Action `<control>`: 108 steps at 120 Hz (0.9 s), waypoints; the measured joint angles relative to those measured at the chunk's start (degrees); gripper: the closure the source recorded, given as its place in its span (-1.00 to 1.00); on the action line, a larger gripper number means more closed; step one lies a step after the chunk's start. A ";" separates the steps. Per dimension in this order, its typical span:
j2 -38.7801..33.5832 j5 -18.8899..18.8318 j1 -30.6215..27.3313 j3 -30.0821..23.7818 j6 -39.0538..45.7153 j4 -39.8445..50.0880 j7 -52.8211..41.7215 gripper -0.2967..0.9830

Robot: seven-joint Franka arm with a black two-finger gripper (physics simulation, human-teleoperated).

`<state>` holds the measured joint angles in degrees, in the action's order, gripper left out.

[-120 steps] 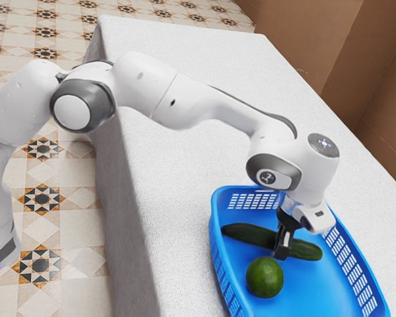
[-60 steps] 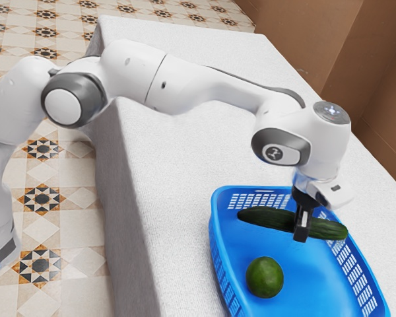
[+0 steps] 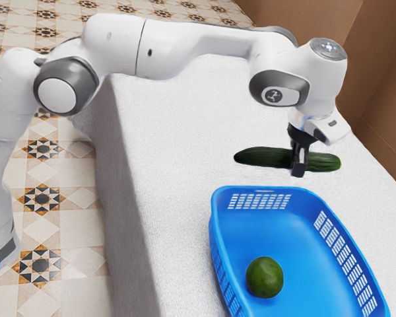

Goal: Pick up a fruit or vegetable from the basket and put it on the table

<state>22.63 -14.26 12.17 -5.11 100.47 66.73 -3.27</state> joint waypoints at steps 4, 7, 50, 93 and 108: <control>-0.20 0.76 0.01 2.21 -0.43 0.00 -0.42 0.24; -0.29 1.44 -0.03 3.82 -0.72 0.00 -0.78 0.24; -0.44 11.00 -6.84 13.65 -2.44 6.12 -7.69 0.25; -0.18 17.41 -10.19 13.63 -2.20 13.24 -12.13 0.09; -0.35 19.11 -10.26 13.49 -2.23 13.51 -13.20 -0.28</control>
<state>22.28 4.85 1.90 8.38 98.25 80.24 -16.47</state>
